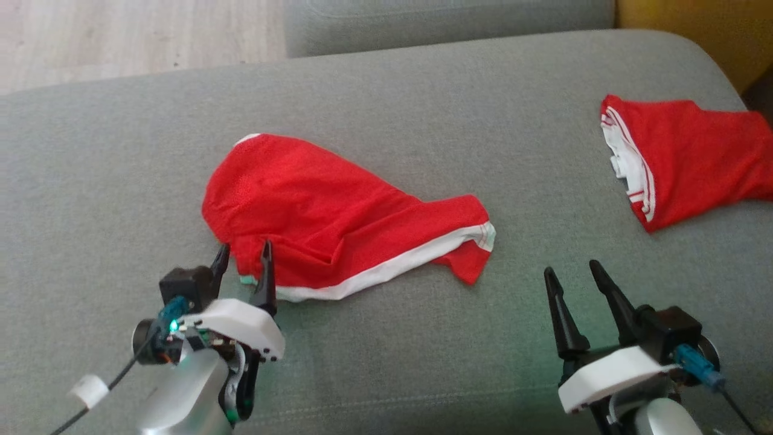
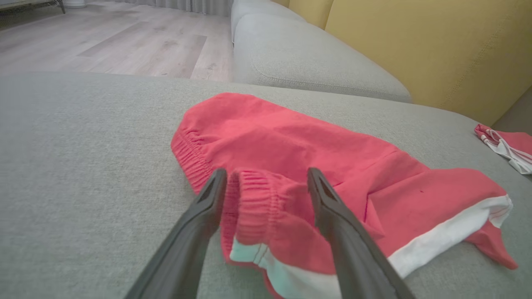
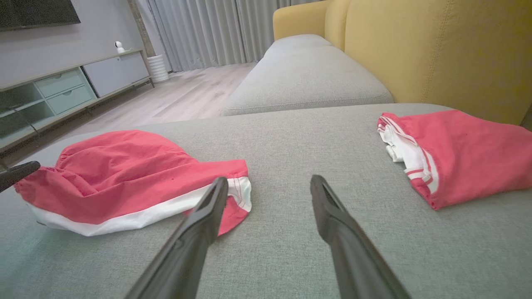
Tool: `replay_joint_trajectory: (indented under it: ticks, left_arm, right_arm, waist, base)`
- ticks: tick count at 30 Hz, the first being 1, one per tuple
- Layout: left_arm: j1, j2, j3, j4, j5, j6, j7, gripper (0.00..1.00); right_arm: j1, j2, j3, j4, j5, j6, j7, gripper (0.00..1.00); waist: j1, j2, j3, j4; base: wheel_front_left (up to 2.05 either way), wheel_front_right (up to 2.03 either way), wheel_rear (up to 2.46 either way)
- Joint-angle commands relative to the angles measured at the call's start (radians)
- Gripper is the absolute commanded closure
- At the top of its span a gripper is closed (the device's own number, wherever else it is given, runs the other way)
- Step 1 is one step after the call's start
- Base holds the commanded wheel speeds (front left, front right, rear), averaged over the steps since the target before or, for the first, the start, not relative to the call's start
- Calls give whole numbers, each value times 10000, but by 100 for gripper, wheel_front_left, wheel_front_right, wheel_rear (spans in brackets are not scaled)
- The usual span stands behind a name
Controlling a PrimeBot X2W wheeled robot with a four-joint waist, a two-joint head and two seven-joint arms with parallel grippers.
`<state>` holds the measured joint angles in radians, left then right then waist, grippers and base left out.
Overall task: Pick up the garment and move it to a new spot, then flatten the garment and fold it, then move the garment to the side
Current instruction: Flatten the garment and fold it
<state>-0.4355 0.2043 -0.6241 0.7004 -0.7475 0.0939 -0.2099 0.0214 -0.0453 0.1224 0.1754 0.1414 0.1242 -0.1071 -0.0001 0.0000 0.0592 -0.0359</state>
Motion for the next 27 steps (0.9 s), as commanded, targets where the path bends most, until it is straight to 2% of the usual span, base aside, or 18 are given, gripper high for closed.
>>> replay_joint_trajectory:
  ticks: [1, 8, 18, 27]
  left_arm:
    - [-226, 324, 252, -472, 95, 111, -137, 0]
    - [398, 547, 255, -1569, 215, 477, -264, 0]
    - [1080, 716, -308, -2896, 751, 1081, -144, 0]
    - [1084, 706, -519, -3132, 849, 1269, 136, 0]
  right_arm:
    - [-154, -49, 222, -304, 69, 65, -113, 0]
    - [-16, -49, 211, -316, 118, 65, -109, 0]
    - [-55, -49, 233, -310, 120, 65, -98, 0]
    - [-137, -49, 256, -291, 115, 65, -103, 0]
  waist:
    - [1, 0, -155, 149]
    - [1, 0, -280, 342]
    - [1, 0, -218, 322]
    - [1, 0, -148, 149]
  base:
    - [0, 0, 0]
    - [0, 0, 0]
    - [0, 0, 0]
    - [0, 0, 0]
